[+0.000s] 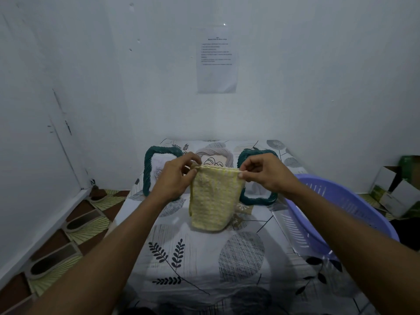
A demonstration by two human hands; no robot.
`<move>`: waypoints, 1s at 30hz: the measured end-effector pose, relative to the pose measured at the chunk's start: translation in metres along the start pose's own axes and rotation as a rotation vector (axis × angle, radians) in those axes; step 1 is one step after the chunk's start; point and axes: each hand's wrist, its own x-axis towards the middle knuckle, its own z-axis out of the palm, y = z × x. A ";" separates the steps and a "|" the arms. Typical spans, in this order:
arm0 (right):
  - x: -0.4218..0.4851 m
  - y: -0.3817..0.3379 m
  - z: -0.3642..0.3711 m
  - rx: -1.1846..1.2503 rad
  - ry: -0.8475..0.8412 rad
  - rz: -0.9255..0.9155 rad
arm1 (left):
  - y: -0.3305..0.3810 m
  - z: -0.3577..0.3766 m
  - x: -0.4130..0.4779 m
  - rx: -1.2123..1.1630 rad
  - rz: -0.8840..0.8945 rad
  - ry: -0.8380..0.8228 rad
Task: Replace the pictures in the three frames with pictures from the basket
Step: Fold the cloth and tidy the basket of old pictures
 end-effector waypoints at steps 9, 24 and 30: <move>0.020 0.000 -0.003 -0.171 0.139 -0.025 | 0.004 0.002 0.016 0.104 0.035 0.097; -0.065 0.054 0.048 -0.063 -0.429 0.002 | -0.040 0.020 -0.075 -0.123 -0.119 -0.551; -0.073 0.061 0.067 -0.197 -0.514 -0.005 | -0.047 0.030 -0.092 -0.266 -0.253 -0.560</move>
